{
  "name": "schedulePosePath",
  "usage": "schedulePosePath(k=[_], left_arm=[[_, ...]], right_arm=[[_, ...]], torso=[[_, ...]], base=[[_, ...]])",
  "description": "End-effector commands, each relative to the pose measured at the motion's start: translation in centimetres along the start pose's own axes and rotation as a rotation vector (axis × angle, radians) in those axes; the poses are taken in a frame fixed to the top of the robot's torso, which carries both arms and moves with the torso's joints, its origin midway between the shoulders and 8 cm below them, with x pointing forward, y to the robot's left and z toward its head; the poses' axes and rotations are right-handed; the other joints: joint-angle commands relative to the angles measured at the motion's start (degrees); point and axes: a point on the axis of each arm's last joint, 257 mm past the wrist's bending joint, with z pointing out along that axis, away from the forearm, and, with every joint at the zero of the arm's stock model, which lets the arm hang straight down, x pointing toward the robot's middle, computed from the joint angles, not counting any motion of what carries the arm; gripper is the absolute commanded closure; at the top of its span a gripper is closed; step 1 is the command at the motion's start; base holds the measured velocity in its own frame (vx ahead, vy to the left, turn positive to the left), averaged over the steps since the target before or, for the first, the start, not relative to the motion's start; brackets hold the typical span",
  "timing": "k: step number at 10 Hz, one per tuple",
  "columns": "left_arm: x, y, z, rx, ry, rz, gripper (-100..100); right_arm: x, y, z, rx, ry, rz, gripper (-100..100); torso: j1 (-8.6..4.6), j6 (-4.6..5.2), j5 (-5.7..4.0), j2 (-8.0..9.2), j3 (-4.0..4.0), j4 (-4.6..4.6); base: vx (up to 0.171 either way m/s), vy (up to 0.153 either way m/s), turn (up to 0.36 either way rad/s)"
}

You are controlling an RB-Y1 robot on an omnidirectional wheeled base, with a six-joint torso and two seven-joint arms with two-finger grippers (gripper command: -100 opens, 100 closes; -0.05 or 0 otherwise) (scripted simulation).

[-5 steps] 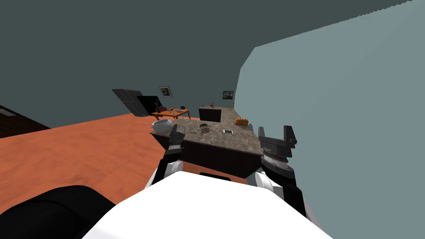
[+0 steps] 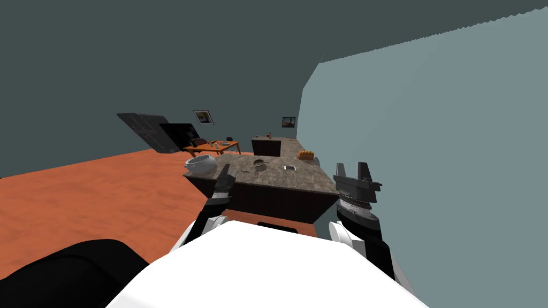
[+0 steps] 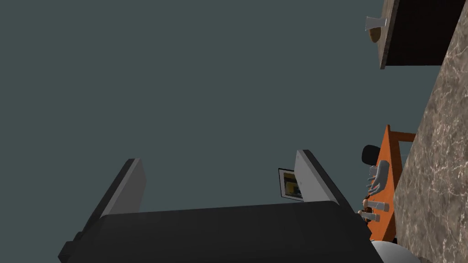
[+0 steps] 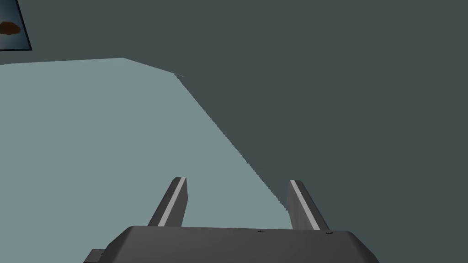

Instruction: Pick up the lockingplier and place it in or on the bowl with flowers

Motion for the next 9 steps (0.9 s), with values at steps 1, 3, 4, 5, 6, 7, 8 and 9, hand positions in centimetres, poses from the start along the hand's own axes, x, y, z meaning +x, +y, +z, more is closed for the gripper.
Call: schedulePosePath(k=[1, 3, 4, 5, 6, 7, 8, 9], left_arm=[[-0.3, 1.2, -1.4, -0.041, 0.039, 0.097, -100], [-0.6, 2.0, -2.5, -0.071, 0.068, 0.165, -100], [-0.8, 2.7, -3.5, -0.099, 0.099, 0.235, -100], [-0.9, 2.8, -3.7, -0.103, 0.098, 0.236, -100], [-1.2, 3.6, -4.9, -0.133, 0.133, 0.309, -100], [-1.4, 4.3, -5.9, -0.156, 0.17, 0.366, -100], [-1.6, 4.6, -6.5, -0.172, 0.172, 0.388, -100], [-1.9, 5.3, -7.7, -0.196, 0.213, 0.451, -100]], right_arm=[[0.0, 0.0, 0.0, 0.0, 0.0, 0.0, 0], [0.0, 0.0, 0.0, 0.0, 0.0, 0.0, 0], [0.0, 0.0, 0.0, 0.0, 0.0, 0.0, 0], [0.0, 0.0, 0.0, 0.0, 0.0, 0.0, 0], [0.0, 0.0, 0.0, 0.0, 0.0, 0.0, 0], [0.0, 0.0, 0.0, 0.0, 0.0, 0.0, 0], [0.0, 0.0, 0.0, 0.0, 0.0, 0.0, 0], [0.0, 0.0, 0.0, 0.0, 0.0, 0.0, 0]], torso=[[0.0, 0.0, 0.0, 0.0, 0.0, 0.0], [0.01, 0.01, 0.0, 0.05, 0.03, 0.01], [0.02, -0.03, 0.01, -0.01, 0.0, 0.01], [0.02, 0.01, 0.01, -0.05, -0.03, -0.01], [0.02, -0.03, 0.0, -0.09, -0.04, -0.01], [0.02, 0.01, 0.0, -0.07, -0.04, -0.01], [0.04, 0.01, 0.01, -0.03, -0.02, 0.0], [0.04, -0.03, 0.01, -0.05, -0.03, 0.0]], base=[[-0.046, 0.002, -0.205], [-0.044, 0.006, -0.198], [-0.022, 0.001, -0.205], [-0.016, 0.006, -0.097], [-0.021, 0.001, -0.234], [-0.035, 0.007, -0.33], [-0.028, 0.008, -0.137], [-0.023, -0.002, -0.298]])
